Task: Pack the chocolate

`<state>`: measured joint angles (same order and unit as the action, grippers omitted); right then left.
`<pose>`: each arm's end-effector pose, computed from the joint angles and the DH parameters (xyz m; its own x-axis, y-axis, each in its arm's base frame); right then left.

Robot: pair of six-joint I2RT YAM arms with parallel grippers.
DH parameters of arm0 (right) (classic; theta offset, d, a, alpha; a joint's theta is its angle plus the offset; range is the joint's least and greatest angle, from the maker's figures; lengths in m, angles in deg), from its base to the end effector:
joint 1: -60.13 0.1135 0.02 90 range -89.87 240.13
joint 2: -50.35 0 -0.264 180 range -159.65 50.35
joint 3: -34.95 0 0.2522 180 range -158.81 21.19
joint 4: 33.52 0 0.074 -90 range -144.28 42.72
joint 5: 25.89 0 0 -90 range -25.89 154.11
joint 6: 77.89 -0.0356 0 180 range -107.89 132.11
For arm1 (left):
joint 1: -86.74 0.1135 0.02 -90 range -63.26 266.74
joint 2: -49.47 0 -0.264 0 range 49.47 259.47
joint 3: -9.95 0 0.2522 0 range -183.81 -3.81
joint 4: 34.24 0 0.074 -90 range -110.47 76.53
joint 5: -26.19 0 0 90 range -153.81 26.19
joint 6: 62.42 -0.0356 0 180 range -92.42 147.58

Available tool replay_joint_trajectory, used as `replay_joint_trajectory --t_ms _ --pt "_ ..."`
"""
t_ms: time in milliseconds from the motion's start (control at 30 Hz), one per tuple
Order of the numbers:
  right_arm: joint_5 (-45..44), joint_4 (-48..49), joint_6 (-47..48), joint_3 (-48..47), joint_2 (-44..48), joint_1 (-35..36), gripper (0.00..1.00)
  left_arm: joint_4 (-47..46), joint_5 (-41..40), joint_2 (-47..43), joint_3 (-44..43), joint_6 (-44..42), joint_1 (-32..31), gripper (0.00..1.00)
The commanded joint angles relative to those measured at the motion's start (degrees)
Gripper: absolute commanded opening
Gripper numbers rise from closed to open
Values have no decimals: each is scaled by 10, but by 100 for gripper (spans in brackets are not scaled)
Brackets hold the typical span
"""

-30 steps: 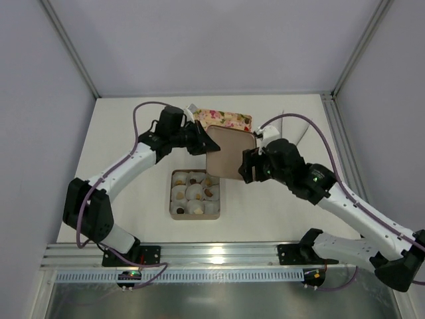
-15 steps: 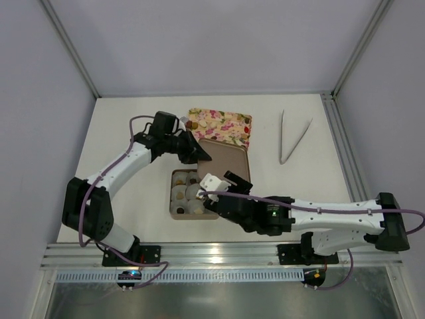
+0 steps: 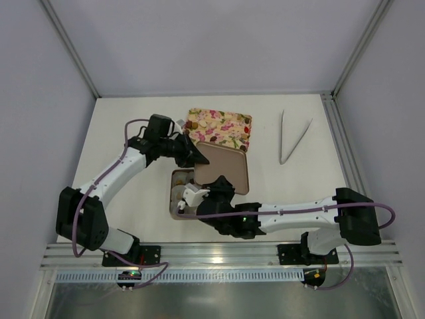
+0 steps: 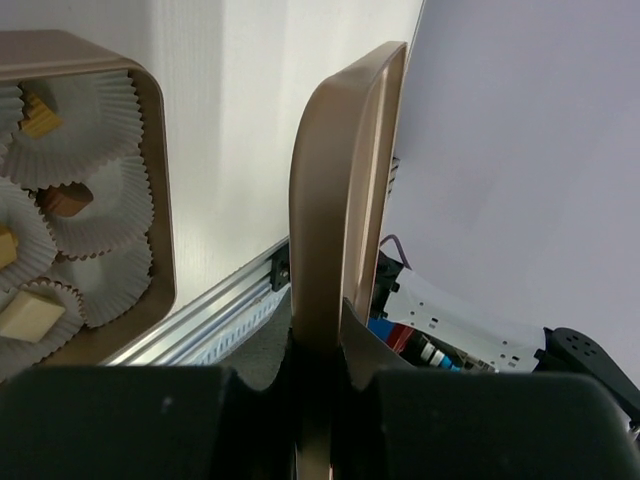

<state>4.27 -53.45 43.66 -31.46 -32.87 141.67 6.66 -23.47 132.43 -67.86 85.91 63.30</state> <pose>0.0752 0.2961 0.2478 0.1317 -0.9015 -0.4123 -0.3827 0.3374 -0.8601 0.2743 -0.1441 0.2801 -0.9557 -0.2927 0.0323 -0.1866 0.5171 -0.8354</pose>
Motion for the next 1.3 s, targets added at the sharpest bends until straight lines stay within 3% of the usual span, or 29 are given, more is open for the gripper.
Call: replay_joint_trajectory --t_ms 0,67,100,133,167,267,333,467,633,800,900,1067,1200,1267 --pt "-55 99 77 0 0 1 22 -6 40 -30 4 7 8 8" --pt "-60 121 100 -2 1 2 10 -7 39 -36 7 4 10 19" --pt "-63 130 108 -2 2 1 6 -7 38 -38 8 3 10 34" --pt "-68 145 116 -2 5 1 4 -6 36 -41 9 -1 12 42" --pt "-70 151 127 -3 7 1 4 -6 35 -43 9 -4 12 60" --pt "-76 154 132 -12 20 1 4 1 12 -48 8 -23 15 83" --pt "-73 120 118 -25 32 1 4 27 -39 -58 -1 -57 22 91" --pt "-58 19 48 -49 53 1 4 76 -131 -67 -33 -115 52 100" --pt "-11 -136 -78 -106 77 1 4 81 -177 -87 -65 -139 117 100" --pt "137 -285 -218 -193 84 -51 4 108 -229 -116 -122 -174 144 100" --pt "245 -306 -270 -223 85 -81 4 107 -249 -140 -137 -182 144 100" --pt "326 -290 -311 -235 85 -118 4 109 -262 -159 -146 -202 144 100" --pt "478 -244 -404 -229 107 -196 4 102 -267 -194 -117 -211 145 100" --pt "624 -204 -457 -198 123 -265 4 103 -265 -211 -91 -214 144 100"
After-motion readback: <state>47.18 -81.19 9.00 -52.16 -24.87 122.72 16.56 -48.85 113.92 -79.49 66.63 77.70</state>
